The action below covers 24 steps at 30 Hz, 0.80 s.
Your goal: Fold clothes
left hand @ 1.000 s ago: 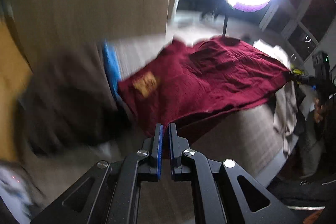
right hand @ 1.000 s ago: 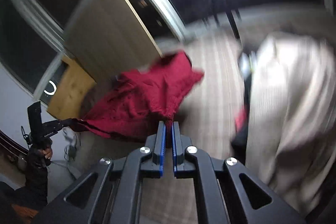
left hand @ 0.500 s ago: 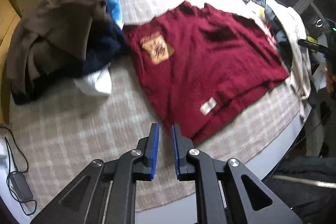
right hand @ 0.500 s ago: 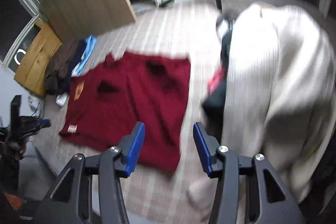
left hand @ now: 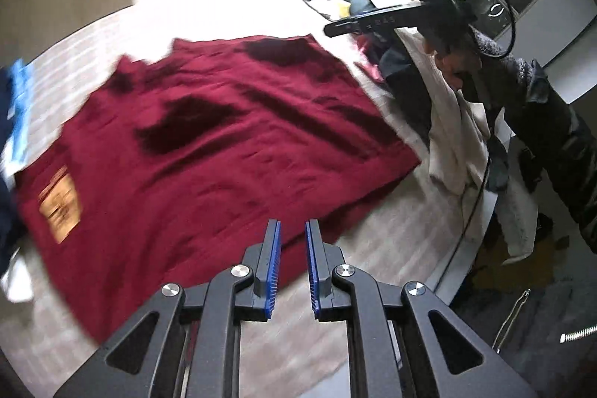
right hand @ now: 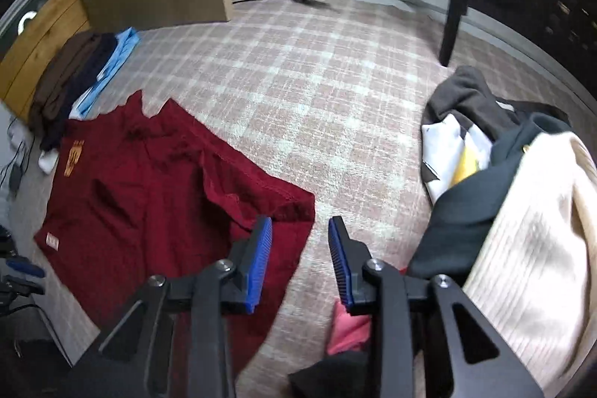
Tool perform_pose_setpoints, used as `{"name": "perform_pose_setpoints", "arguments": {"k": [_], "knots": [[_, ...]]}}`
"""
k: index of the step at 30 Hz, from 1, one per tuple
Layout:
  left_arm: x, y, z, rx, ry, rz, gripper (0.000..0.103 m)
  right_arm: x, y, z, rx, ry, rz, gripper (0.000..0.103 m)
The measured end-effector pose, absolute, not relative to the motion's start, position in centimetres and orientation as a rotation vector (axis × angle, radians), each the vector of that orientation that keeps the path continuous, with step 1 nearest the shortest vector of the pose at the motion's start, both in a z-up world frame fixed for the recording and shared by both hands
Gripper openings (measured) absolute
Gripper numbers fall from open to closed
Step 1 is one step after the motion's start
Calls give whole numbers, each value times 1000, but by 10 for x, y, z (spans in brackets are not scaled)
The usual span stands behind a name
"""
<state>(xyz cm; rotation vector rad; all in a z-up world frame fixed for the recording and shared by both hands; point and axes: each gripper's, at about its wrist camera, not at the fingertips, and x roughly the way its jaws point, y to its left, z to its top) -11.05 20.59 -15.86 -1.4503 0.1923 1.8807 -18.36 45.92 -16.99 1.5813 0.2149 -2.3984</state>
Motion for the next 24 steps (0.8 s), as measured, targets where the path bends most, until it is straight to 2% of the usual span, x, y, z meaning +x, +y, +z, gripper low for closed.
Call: {"name": "perform_pose_setpoints", "arguments": {"k": [5, 14, 15, 17, 21, 24], "knots": [[-136, 256, -184, -1498, 146, 1890, 11, -209, 461, -190, 1579, 387, -2286, 32], [-128, 291, -216, -1604, 71, 1864, 11, -231, 440, -204, 1480, 589, -2028, 33], [-128, 291, -217, -1608, 63, 1870, 12, -231, 439, -205, 1481, 586, -2022, 28], [-127, 290, -217, -1618, 51, 1880, 13, -238, 452, -205, 1524, 500, -2057, 6], [-121, 292, -215, -1624, 53, 1915, 13, -257, 500, -203, 1671, 207, -2183, 6], [-107, 303, -205, -1596, 76, 1934, 13, -254, 510, -197, 1637, 154, -2195, 9]]}}
